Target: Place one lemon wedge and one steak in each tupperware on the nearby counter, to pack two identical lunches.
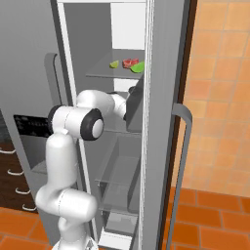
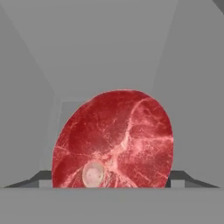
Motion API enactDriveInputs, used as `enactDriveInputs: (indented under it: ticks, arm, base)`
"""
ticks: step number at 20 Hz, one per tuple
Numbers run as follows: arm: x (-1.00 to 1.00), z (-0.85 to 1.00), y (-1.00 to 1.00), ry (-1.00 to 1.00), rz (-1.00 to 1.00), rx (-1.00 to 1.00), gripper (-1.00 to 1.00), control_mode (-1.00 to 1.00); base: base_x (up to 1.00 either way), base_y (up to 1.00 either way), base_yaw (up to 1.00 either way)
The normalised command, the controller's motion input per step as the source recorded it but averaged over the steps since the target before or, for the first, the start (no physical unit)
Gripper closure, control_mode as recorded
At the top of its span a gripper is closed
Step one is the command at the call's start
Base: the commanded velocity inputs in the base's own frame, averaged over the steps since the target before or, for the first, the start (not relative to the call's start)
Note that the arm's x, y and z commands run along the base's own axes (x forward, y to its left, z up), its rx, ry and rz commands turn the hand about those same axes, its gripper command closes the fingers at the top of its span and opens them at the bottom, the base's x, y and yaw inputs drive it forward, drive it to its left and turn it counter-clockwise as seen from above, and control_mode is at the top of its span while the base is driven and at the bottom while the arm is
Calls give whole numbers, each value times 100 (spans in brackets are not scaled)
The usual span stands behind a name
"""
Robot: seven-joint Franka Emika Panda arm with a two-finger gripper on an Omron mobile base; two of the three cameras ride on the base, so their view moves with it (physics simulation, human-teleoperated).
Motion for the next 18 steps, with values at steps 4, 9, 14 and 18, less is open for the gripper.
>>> enactDriveInputs:
  ticks: [4,9,14,18]
  arm:
    - [-77,0,-13,-7,0,7,100,-100]
    - [-100,6,-3,-6,2,8,100,-100]
    - [-91,40,0,-2,8,1,100,-100]
    - [-69,82,21,2,7,-2,100,-100]
  base:
    - [0,0,0]
    - [0,0,0]
    - [0,0,0]
    - [0,0,0]
